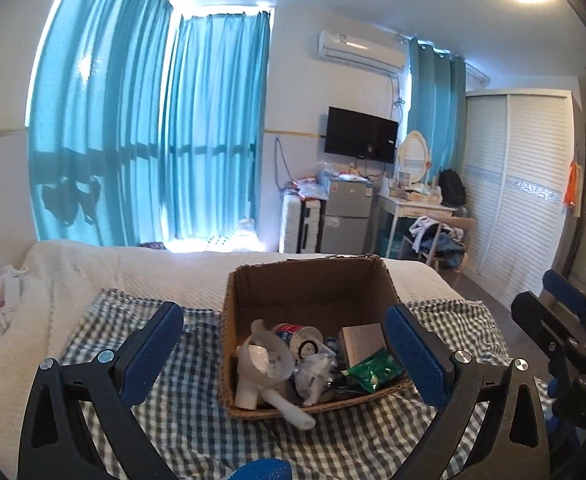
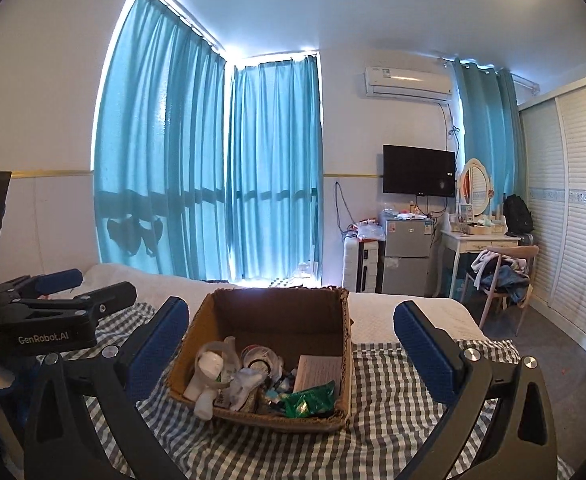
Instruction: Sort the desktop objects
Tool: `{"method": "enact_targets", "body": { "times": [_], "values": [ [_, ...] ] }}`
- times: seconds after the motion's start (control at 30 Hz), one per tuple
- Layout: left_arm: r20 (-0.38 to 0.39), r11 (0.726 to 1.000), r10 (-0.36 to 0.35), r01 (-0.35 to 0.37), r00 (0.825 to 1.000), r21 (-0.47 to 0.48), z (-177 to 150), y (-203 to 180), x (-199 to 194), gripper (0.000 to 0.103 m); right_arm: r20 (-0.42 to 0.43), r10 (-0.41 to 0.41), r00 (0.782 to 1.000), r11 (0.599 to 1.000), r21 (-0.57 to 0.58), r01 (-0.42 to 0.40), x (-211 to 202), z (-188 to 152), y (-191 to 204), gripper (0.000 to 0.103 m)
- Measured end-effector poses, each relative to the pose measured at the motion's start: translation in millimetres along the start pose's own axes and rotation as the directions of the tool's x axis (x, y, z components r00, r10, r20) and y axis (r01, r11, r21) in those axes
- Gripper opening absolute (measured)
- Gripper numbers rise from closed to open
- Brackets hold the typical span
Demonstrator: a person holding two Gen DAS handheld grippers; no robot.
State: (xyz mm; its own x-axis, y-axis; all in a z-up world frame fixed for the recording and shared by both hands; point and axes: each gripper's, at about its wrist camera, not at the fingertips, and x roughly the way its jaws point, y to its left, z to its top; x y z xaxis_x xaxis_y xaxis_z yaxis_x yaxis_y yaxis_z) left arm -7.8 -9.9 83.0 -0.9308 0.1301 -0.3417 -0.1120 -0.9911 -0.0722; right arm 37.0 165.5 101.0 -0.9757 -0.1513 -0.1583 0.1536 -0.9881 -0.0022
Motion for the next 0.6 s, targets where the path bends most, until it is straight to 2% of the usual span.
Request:
{"method": "enact_targets", "body": {
  "times": [0.1,0.2,0.33,0.6],
  "values": [
    [0.019,1.0,0.018,-0.018,1.0,-0.012,-8,1,-11,0.103,-0.009,-0.001,1.0,1.0,-0.009,0.001,-8,-8,4,0.103],
    [0.028,1.0,-0.018,0.018,0.999,-0.021,-22,1,-20,0.103,-0.013,-0.041,0.999,0.999,-0.023,0.041,-14,-24,7,0.103],
    [0.034,1.0,0.002,-0.003,0.999,0.024,-42,-5,-21,0.103,-0.063,-0.021,0.998,1.0,-0.015,0.02,-11,-50,4,0.103],
    [-0.034,0.999,0.053,-0.052,0.998,0.011,-85,0,8,0.103,-0.125,-0.023,0.992,0.999,0.023,0.026,1,-90,-7,0.103]
  ]
}}
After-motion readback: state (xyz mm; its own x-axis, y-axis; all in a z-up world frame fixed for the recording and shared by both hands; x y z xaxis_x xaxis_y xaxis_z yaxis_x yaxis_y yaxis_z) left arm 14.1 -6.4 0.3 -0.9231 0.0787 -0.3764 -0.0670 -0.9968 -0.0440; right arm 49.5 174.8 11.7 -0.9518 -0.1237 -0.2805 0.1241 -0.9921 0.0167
